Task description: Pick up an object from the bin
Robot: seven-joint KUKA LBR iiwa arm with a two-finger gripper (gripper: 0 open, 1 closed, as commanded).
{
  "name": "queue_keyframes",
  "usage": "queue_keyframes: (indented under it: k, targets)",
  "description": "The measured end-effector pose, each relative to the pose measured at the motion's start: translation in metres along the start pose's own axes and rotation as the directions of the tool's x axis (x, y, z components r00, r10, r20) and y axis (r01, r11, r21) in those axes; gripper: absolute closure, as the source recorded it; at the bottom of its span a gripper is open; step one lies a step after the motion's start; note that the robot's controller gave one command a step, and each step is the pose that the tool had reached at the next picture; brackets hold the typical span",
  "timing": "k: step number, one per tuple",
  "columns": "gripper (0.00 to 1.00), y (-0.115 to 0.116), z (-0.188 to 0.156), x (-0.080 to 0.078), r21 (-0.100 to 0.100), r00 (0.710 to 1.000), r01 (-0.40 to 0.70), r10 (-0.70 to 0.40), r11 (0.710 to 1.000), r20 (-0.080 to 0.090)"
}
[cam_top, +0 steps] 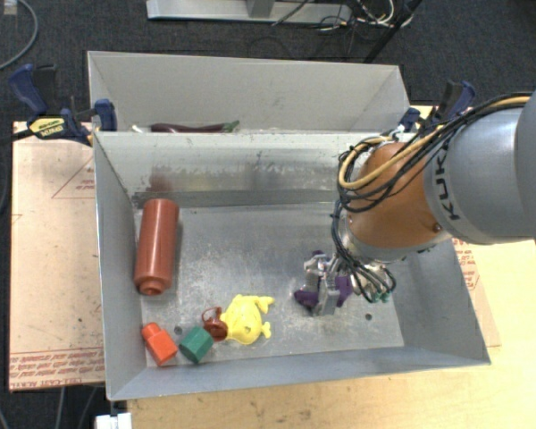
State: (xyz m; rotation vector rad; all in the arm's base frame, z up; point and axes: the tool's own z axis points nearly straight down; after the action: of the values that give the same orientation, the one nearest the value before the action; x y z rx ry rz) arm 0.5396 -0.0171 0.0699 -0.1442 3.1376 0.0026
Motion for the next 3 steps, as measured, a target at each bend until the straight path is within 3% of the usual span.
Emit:
queue_keyframes:
  k: [1, 2, 3]
  targets:
    - [1.0, 0.012, -0.103, -0.002, -0.001, 1.0, -0.004, 0.004, 1.0, 0.003]
    - [1.0, 0.012, -0.103, -0.002, -0.001, 1.0, -0.004, 0.004, 1.0, 0.003]
    - [1.0, 0.013, -0.144, 0.0, -0.001, 1.0, 0.0, 0.0, 1.0, -0.005]
